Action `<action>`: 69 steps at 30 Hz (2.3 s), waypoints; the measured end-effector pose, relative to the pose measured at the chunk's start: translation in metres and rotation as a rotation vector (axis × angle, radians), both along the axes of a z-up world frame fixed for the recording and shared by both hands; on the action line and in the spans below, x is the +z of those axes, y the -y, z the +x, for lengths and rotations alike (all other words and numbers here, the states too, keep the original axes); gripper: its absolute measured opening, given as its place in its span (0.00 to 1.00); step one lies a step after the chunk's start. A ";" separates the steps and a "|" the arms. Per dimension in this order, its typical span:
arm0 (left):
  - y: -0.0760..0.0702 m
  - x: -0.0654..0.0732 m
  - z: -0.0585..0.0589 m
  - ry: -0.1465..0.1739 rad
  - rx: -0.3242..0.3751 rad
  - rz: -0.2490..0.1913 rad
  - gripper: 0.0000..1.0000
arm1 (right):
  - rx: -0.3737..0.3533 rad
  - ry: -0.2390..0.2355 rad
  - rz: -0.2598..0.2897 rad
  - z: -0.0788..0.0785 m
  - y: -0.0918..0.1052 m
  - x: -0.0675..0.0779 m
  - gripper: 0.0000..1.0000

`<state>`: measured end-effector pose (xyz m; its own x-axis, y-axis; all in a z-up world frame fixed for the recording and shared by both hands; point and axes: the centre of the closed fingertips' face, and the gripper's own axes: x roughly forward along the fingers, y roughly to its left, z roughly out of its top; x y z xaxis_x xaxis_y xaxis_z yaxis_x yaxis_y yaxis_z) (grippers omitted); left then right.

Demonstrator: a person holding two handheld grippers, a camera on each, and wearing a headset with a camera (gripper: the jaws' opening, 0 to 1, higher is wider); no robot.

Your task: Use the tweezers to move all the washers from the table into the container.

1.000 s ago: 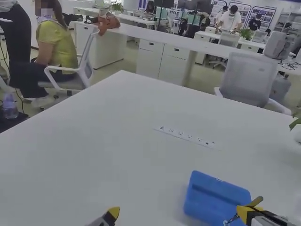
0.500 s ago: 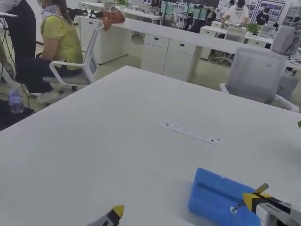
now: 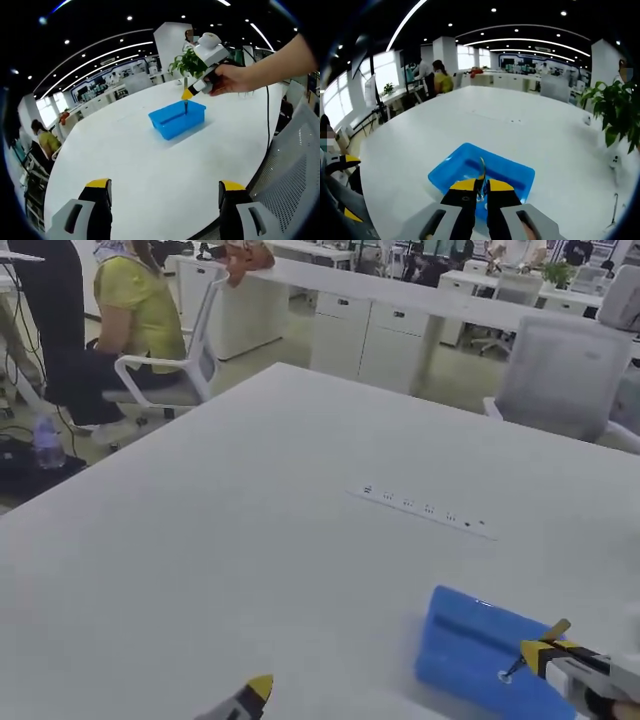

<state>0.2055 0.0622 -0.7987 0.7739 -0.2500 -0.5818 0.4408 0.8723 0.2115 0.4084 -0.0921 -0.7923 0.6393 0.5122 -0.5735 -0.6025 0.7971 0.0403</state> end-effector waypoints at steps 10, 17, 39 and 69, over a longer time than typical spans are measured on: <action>0.004 0.006 0.000 -0.028 -0.004 -0.094 0.90 | -0.012 -0.030 -0.005 0.007 0.001 -0.017 0.03; 0.007 0.020 0.002 -0.026 0.000 -0.163 0.92 | -0.011 -0.049 -0.006 0.006 0.000 -0.024 0.03; 0.050 0.092 0.024 -0.031 -0.117 -0.384 0.87 | 0.073 0.085 0.018 -0.015 0.000 0.030 0.04; 0.114 0.126 0.018 -0.097 -0.571 -0.446 0.08 | 0.505 0.059 -0.040 -0.174 -0.042 0.053 0.04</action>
<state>0.2231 -0.0518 -0.6730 0.4017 -0.8285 -0.3902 0.8517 0.4946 -0.1733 0.2341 -0.0498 -0.7392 0.3501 0.7440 -0.5691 -0.9132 0.4065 -0.0303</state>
